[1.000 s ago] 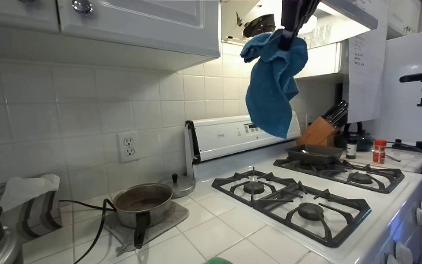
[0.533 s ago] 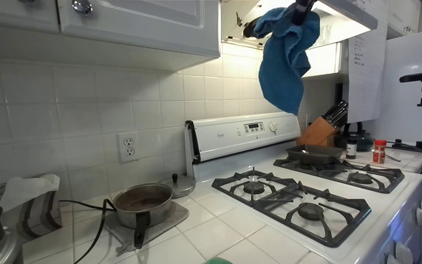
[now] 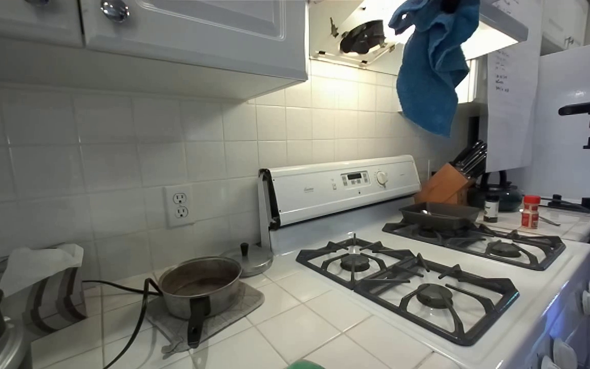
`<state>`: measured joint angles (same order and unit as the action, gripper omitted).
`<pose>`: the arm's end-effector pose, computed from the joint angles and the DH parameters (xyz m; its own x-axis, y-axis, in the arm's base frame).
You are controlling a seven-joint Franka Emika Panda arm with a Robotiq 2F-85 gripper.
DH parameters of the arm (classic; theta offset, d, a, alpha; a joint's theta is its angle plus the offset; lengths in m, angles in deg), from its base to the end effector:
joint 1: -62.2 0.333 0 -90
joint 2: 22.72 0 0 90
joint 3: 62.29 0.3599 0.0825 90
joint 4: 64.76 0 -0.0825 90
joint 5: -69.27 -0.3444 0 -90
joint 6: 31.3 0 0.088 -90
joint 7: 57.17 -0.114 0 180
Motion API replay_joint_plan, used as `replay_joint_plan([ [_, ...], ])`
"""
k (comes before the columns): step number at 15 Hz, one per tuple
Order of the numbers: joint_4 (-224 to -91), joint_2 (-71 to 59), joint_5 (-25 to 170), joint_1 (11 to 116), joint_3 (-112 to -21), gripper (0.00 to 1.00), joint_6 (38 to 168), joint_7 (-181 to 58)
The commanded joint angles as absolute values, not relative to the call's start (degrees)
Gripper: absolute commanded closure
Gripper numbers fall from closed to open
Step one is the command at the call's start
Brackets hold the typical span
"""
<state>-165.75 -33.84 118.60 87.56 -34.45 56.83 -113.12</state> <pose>0.3153 0.3235 0.7061 0.7417 0.1542 0.6528 -0.2557 -0.8347 0.4877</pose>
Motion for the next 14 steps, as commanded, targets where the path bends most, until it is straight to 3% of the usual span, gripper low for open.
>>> replay_joint_plan([
  [1, -164.9, -35.5, 122.1, 86.2, -32.3, 0.97, 51.1, -115.0],
  [14, -161.4, -38.1, 135.0, 85.6, -28.4, 0.97, 36.2, -113.7],
])
